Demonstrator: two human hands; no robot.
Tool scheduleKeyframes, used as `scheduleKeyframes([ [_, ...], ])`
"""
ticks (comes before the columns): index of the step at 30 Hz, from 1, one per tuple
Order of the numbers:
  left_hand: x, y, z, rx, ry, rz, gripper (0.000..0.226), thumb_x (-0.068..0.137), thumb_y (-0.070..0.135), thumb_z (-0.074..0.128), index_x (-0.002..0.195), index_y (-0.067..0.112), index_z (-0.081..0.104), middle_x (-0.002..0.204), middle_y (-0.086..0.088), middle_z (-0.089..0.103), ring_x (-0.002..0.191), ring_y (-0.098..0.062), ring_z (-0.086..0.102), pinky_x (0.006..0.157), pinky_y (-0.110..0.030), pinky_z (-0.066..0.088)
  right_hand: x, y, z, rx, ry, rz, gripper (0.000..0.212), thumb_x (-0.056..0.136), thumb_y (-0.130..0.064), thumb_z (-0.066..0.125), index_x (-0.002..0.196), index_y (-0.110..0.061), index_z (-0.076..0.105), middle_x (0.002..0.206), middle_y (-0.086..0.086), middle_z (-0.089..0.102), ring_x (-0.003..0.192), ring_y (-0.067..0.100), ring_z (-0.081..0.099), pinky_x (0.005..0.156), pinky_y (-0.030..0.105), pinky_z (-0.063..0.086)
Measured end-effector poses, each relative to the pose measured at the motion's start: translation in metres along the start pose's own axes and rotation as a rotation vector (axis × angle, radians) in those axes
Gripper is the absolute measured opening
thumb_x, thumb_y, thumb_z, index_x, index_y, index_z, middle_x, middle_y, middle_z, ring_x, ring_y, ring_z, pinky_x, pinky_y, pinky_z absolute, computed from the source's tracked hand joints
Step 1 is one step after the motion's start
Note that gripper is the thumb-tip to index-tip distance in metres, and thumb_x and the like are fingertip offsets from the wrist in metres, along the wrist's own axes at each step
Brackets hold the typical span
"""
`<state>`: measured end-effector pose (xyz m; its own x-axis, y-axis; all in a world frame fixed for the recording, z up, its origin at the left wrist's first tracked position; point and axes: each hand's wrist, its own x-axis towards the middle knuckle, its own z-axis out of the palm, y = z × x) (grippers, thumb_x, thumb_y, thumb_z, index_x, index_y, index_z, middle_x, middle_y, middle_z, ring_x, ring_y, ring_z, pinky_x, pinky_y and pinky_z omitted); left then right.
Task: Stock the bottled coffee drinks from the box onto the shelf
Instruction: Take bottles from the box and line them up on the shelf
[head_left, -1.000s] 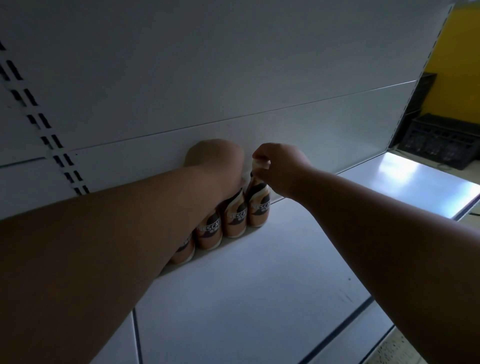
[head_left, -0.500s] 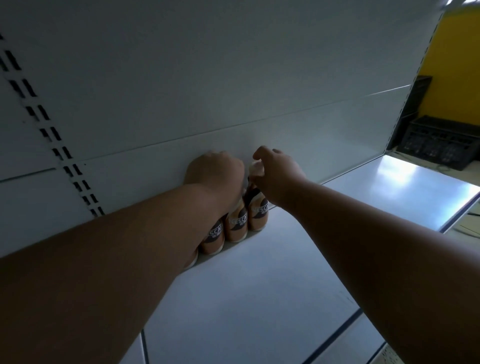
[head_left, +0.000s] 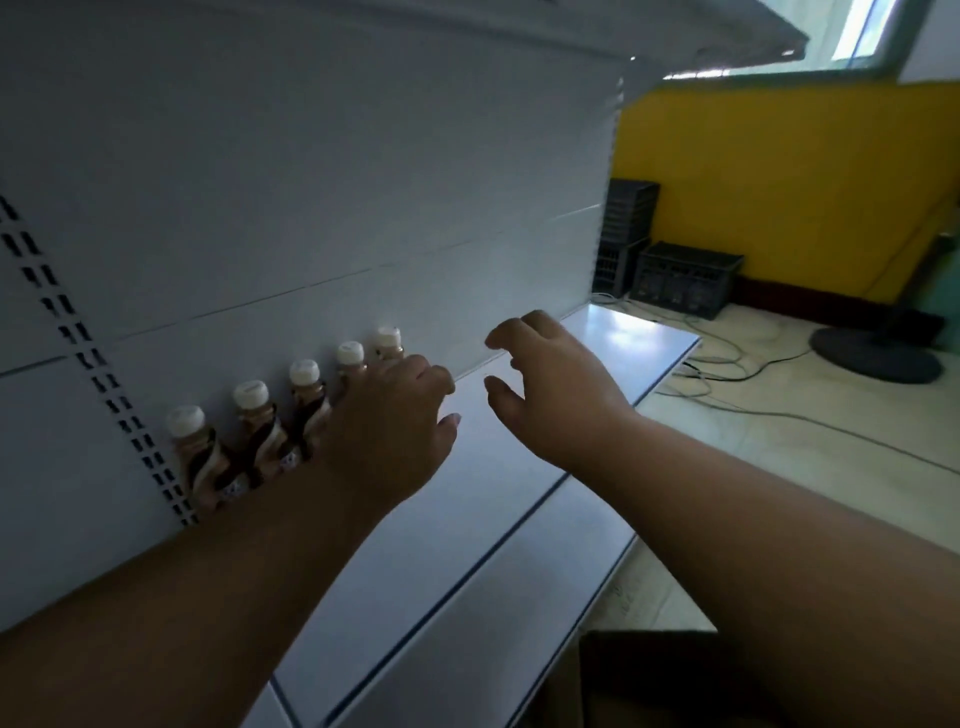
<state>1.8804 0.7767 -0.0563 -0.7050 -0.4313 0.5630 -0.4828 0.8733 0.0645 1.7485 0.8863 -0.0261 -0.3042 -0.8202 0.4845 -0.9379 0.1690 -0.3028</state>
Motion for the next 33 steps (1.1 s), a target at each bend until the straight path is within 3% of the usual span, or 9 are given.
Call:
scheduleKeyframes([
  [4, -0.038, 0.060, -0.011, -0.183, -0.030, 0.030, 0.031, 0.084, 0.033, 0.068, 0.111, 0.016, 0.068, 0.100, -0.001, 0.067, 0.090, -0.019, 0.060, 0.077, -0.033, 0.051, -0.072, -0.007, -0.037, -0.053, 0.026, 0.086, 0.037, 0.091, -0.029, 0.060, 0.127, -0.021, 0.053, 0.125, -0.001, 0.054, 0.105, 0.016, 0.058, 0.080, 0.022, 0.043],
  [8, -0.089, 0.118, -0.005, -0.298, -0.074, 0.039, 0.032, 0.087, 0.039, 0.064, 0.112, 0.020, 0.068, 0.101, 0.003, 0.068, 0.088, -0.013, 0.059, 0.073, -0.023, 0.044, -0.150, 0.001, -0.054, -0.071, 0.065, 0.223, 0.035, 0.091, -0.029, 0.061, 0.125, -0.022, 0.055, 0.122, -0.003, 0.055, 0.103, 0.014, 0.058, 0.080, 0.023, 0.047],
  [11, -0.124, 0.147, 0.014, -0.342, -0.179, 0.055, 0.031, 0.087, 0.041, 0.062, 0.112, 0.023, 0.066, 0.102, 0.005, 0.066, 0.090, -0.013, 0.059, 0.077, -0.029, 0.053, -0.208, 0.015, -0.050, -0.058, 0.075, 0.343, 0.034, 0.089, -0.030, 0.062, 0.123, -0.023, 0.056, 0.120, -0.004, 0.055, 0.101, 0.013, 0.058, 0.082, 0.024, 0.050],
  [15, -0.151, 0.176, 0.048, -0.333, -0.318, 0.083, 0.027, 0.086, 0.040, 0.060, 0.105, 0.022, 0.065, 0.098, 0.002, 0.062, 0.092, -0.019, 0.057, 0.076, -0.039, 0.053, -0.259, 0.041, -0.037, -0.027, 0.001, 0.443, 0.033, 0.089, -0.028, 0.063, 0.120, -0.022, 0.056, 0.116, -0.005, 0.055, 0.100, 0.012, 0.058, 0.083, 0.030, 0.054],
  [17, -0.158, 0.190, 0.066, -0.340, -0.370, 0.093, 0.024, 0.086, 0.039, 0.060, 0.102, 0.022, 0.064, 0.096, 0.003, 0.061, 0.090, -0.019, 0.056, 0.074, -0.038, 0.052, -0.278, 0.058, -0.031, -0.017, -0.058, 0.480, 0.032, 0.091, -0.029, 0.061, 0.122, -0.023, 0.055, 0.116, -0.006, 0.055, 0.101, 0.009, 0.056, 0.082, 0.023, 0.051],
  [20, -0.169, 0.207, 0.103, -0.350, -0.471, 0.096, 0.022, 0.086, 0.037, 0.062, 0.104, 0.025, 0.062, 0.098, 0.005, 0.058, 0.089, -0.015, 0.054, 0.072, -0.035, 0.051, -0.312, 0.088, -0.008, -0.046, -0.155, 0.545, 0.030, 0.092, -0.031, 0.059, 0.121, -0.025, 0.055, 0.110, -0.010, 0.055, 0.093, 0.002, 0.052, 0.069, 0.008, 0.041],
  [24, -0.193, 0.226, 0.164, -0.358, -0.666, 0.076, 0.023, 0.087, 0.037, 0.061, 0.108, 0.028, 0.060, 0.100, 0.007, 0.056, 0.091, -0.013, 0.054, 0.077, -0.036, 0.054, -0.354, 0.136, 0.047, 0.033, -0.269, 0.700, 0.030, 0.089, -0.029, 0.063, 0.118, -0.026, 0.057, 0.103, -0.012, 0.052, 0.089, 0.004, 0.052, 0.076, 0.023, 0.052],
  [27, -0.207, 0.237, 0.206, -0.314, -0.799, 0.075, 0.025, 0.089, 0.035, 0.060, 0.112, 0.027, 0.058, 0.104, 0.006, 0.056, 0.093, -0.012, 0.053, 0.081, -0.034, 0.052, -0.375, 0.170, 0.086, 0.056, -0.385, 0.793, 0.030, 0.089, -0.031, 0.063, 0.117, -0.026, 0.056, 0.100, -0.011, 0.048, 0.087, 0.005, 0.052, 0.071, 0.021, 0.047],
  [33, -0.218, 0.252, 0.287, -0.265, -1.020, 0.049, 0.024, 0.089, 0.035, 0.060, 0.111, 0.027, 0.058, 0.101, 0.004, 0.054, 0.090, -0.015, 0.055, 0.078, -0.037, 0.054, -0.394, 0.230, 0.144, 0.131, -0.600, 0.931, 0.036, 0.087, -0.029, 0.066, 0.121, -0.023, 0.057, 0.113, -0.001, 0.056, 0.099, 0.015, 0.059, 0.081, 0.034, 0.056],
])
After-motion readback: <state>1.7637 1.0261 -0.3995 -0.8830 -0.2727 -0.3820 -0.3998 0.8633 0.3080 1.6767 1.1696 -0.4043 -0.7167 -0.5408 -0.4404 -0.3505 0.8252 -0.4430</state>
